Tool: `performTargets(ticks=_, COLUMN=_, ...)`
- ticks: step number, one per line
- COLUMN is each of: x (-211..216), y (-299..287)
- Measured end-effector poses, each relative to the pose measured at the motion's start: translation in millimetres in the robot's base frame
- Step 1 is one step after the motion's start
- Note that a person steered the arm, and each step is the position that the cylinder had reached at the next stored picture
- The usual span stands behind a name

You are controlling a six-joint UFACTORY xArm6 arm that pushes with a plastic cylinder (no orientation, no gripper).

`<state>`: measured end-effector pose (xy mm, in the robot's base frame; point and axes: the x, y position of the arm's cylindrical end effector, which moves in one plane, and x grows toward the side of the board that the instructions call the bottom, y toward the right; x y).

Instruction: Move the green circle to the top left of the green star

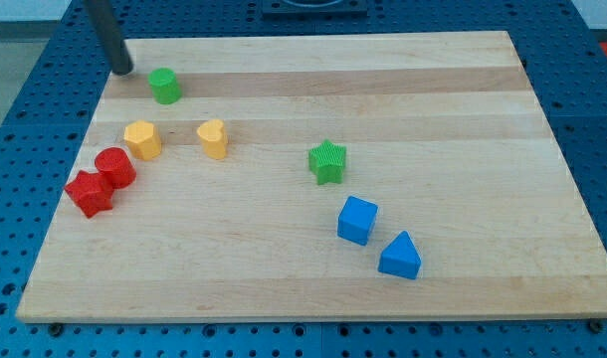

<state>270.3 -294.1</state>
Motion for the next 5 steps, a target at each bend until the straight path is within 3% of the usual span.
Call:
performTargets(ticks=1, x=34.6, y=28.6)
performTargets(ticks=2, x=43.9, y=95.1)
performTargets(ticks=4, x=27.5, y=116.8)
performTargets(ticks=5, x=27.4, y=182.5)
